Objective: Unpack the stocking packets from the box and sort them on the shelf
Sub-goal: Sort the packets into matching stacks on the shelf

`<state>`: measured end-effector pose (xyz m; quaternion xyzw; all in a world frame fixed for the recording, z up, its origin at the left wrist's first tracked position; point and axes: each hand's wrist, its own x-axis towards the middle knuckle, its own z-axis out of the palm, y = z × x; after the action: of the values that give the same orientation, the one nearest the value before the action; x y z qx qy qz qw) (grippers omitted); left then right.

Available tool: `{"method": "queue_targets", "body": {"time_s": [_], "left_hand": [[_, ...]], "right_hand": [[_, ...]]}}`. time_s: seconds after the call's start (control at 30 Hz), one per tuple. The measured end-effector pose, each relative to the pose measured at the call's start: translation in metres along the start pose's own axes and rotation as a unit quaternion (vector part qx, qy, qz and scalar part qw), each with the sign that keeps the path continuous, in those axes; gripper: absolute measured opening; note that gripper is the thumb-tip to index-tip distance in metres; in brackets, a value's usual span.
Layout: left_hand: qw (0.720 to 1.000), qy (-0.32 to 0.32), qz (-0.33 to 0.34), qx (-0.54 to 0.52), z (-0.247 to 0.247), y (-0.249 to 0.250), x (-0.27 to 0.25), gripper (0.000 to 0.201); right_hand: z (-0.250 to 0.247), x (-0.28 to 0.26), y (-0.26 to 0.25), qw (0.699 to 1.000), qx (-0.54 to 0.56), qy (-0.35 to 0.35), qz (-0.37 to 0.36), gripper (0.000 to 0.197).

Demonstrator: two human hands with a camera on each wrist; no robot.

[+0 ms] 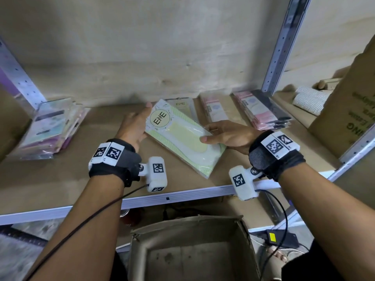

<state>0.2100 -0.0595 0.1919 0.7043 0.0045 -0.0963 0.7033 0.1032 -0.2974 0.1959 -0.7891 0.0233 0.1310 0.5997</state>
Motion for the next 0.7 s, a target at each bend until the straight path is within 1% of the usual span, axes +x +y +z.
{"method": "queue_targets", "body": {"time_s": [0.13,0.23,0.3,0.37,0.4,0.47,0.57,0.63,0.7], "left_hand": [[0.993,-0.041,-0.066,-0.091,-0.009,0.001,-0.002,0.029],[0.989,-0.046,-0.101,-0.096,-0.015,0.003,-0.006,0.035],[0.99,-0.036,-0.086,-0.105,-0.017,0.001,-0.008,0.035],[0.991,-0.036,-0.061,-0.113,-0.017,-0.001,-0.008,0.039],[0.99,-0.041,-0.054,-0.122,-0.016,-0.001,-0.008,0.04],[0.987,-0.059,-0.051,-0.14,-0.014,-0.002,-0.008,0.039],[0.988,-0.116,-0.04,-0.096,-0.008,-0.008,-0.012,0.045],[0.985,-0.169,-0.031,-0.035,-0.002,-0.013,-0.015,0.037],[0.974,-0.223,-0.026,0.025,0.004,-0.016,-0.019,0.03]], "right_hand": [[0.002,-0.003,-0.001,0.999,0.008,-0.025,-0.025,0.032],[0.004,-0.005,-0.004,0.999,0.008,-0.034,-0.038,0.031],[0.006,-0.005,-0.005,0.999,-0.011,-0.035,-0.031,0.034],[0.008,-0.004,-0.005,0.999,-0.029,-0.03,-0.019,0.035],[0.009,-0.004,-0.004,0.999,-0.025,-0.028,-0.013,0.035],[0.012,-0.002,-0.003,1.0,0.018,-0.014,0.001,0.035],[0.014,0.003,-0.003,0.993,0.112,0.032,-0.001,0.03],[0.015,0.006,-0.003,0.983,0.178,0.05,-0.011,0.025],[0.017,0.009,-0.003,0.977,0.2,0.062,-0.024,0.022]]}}
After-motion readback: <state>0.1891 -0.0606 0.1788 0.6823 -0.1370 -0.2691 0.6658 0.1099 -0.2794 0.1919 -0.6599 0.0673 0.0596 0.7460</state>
